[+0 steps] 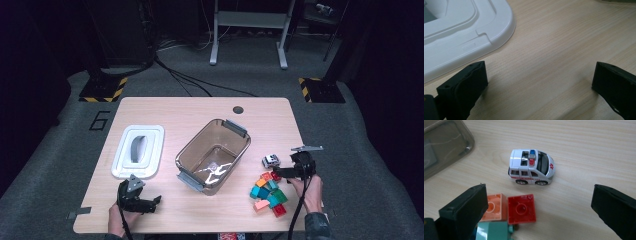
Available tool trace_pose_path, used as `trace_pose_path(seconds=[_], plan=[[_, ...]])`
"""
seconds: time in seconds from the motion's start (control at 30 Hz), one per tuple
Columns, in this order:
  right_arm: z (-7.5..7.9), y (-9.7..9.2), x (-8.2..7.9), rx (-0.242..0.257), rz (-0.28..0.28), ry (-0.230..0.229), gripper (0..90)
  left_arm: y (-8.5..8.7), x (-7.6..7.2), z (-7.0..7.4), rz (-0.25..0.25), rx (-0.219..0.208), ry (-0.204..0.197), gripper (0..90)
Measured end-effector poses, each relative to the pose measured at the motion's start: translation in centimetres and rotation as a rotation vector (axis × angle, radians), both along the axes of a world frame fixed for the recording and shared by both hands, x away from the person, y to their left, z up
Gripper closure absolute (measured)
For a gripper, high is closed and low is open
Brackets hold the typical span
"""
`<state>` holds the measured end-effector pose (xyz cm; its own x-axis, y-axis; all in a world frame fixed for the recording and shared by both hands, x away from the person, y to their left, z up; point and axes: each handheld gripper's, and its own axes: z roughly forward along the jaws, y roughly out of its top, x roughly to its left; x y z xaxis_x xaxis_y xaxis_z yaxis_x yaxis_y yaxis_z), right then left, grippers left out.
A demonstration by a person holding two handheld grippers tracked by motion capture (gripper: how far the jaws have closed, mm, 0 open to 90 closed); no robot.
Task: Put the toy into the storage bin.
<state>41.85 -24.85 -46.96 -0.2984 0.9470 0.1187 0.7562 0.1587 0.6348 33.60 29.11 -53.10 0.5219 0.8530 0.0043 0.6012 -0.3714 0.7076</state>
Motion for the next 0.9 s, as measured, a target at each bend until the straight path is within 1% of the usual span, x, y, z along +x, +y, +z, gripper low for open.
trace_pose_path(seconds=[0.03, 0.1, 0.2, 0.23, 0.3, 0.33, 0.4, 0.43, 0.5, 0.53, 0.57, 0.6, 0.63, 0.67, 0.7, 0.73, 0.77, 0.83, 0.87, 0.9], plan=[[0.0, 0.2, 0.3, 0.002, 0.001, 0.01, 0.1, -0.1, 0.0, -0.1, 0.008, -0.001, -0.011, 0.0], [0.1, 0.6, 0.8, -0.009, -0.005, 0.008, 0.9, 0.0, 0.0, -0.1, 0.006, -0.002, -0.009, 0.0], [0.0, 1.4, 1.8, -0.01, -0.022, 0.046, 1.7, -0.1, 0.0, -0.1, 0.008, -0.001, -0.011, 0.0], [-0.1, 1.7, 2.1, -0.001, -0.029, 0.063, 2.0, 0.0, 0.0, 0.0, 0.004, -0.001, -0.006, 0.0], [-0.3, 2.1, 2.7, -0.022, -0.023, 0.061, 3.2, 0.0, 0.0, -0.1, 0.005, -0.002, -0.007, 0.0], [-0.4, 2.3, 3.0, -0.016, -0.024, 0.08, 3.3, 0.0, 0.0, -0.1, 0.005, -0.001, -0.007, 0.0], [-0.7, 2.9, 3.6, -0.041, -0.026, 0.092, 4.7, 0.0, 0.0, -0.1, 0.004, -0.001, -0.007, 0.0], [-0.9, 3.1, 3.8, -0.046, -0.02, 0.095, 5.1, -0.1, 0.0, -0.1, 0.008, -0.002, -0.011, 0.0], [-1.4, 3.4, 4.3, -0.055, -0.023, 0.116, 6.5, 0.0, 0.0, -0.1, 0.004, -0.001, -0.008, 0.0], [-1.6, 3.5, 4.4, -0.058, -0.025, 0.132, 7.0, -0.1, 0.0, -0.1, 0.008, -0.001, -0.013, 0.0], [-1.9, 3.6, 4.7, -0.066, -0.031, 0.135, 8.2, 0.0, 0.0, -0.1, 0.004, -0.001, -0.008, 0.0], [-2.0, 3.6, 4.8, -0.066, -0.043, 0.154, 9.5, -0.1, 0.0, -0.1, 0.006, -0.001, -0.01, 0.0], [-2.1, 3.8, 4.8, -0.055, -0.061, 0.171, 10.9, 0.0, 0.0, -0.1, 0.004, -0.002, -0.006, 0.0], [-2.2, 3.8, 4.9, -0.062, -0.061, 0.172, 11.9, 0.0, 0.0, -0.1, 0.005, -0.002, -0.007, 0.0], [-2.4, 3.7, 5.1, -0.074, -0.043, 0.156, 14.0, 0.0, 0.0, 0.0, 0.004, -0.002, -0.006, 0.0], [-2.3, 3.9, 5.0, -0.067, -0.066, 0.184, 14.7, 0.0, 0.0, -0.1, 0.005, -0.001, -0.007, 0.0], [-2.4, 3.9, 5.1, -0.079, -0.066, 0.186, 16.4, -0.1, 0.0, -0.1, 0.008, -0.001, -0.011, 0.0], [-2.5, 3.9, 5.2, -0.098, -0.053, 0.173, 20.1, 0.0, 0.0, -0.1, 0.005, -0.002, -0.007, 0.0], [-2.5, 4.0, 5.2, -0.098, -0.069, 0.182, 21.7, -0.1, 0.0, -0.1, 0.007, -0.002, -0.009, 0.0], [-2.6, 3.8, 5.3, -0.107, -0.048, 0.159, 23.2, -0.1, 0.0, -0.1, 0.009, -0.002, -0.012, 0.0]])
